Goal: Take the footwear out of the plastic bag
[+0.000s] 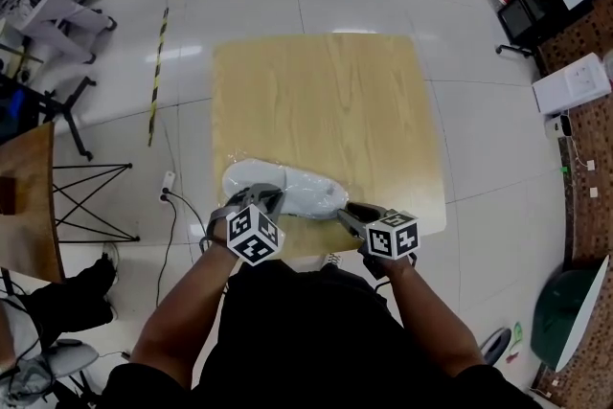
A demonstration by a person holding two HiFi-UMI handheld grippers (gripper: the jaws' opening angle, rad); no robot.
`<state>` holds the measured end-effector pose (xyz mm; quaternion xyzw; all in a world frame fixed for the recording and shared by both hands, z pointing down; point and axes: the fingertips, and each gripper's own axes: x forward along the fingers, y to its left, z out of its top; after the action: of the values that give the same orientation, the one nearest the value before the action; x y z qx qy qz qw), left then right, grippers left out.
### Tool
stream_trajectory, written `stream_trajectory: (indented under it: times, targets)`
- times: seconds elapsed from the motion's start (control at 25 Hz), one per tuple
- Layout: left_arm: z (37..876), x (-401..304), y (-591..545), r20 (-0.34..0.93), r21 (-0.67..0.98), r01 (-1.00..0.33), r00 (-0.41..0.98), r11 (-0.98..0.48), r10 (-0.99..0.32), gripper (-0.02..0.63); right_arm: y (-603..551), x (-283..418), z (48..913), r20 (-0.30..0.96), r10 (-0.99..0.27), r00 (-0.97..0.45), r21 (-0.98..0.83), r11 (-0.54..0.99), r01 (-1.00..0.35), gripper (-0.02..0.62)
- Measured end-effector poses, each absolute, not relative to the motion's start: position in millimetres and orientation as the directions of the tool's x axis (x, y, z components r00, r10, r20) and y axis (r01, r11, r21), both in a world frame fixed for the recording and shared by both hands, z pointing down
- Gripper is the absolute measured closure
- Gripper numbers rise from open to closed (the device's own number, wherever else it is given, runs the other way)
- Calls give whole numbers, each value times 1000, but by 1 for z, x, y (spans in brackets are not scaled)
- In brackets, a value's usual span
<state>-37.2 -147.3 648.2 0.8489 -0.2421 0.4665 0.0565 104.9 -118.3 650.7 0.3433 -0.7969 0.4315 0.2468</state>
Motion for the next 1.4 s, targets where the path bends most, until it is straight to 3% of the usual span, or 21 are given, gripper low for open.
stream_trajectory:
  times: [0.24, 0.4, 0.76, 1.4]
  targets:
    - [632, -30, -150, 793, -186, -437, 462, -880, -397, 589, -131, 107, 654, 701, -337, -628, -544, 318, -777, 408]
    - [630, -25, -147, 786, -208, -415, 468, -886, -404, 588, -136, 108, 659, 702, -334, -629, -579, 248, -777, 407]
    - [634, -26, -147, 810, -237, -390, 426, -890, -403, 588, -140, 117, 644, 657, -379, -652, -635, 189, -749, 495]
    - [640, -33, -144, 826, -269, -365, 389, -892, -408, 588, -146, 157, 622, 613, -483, -626, -647, 149, -748, 526]
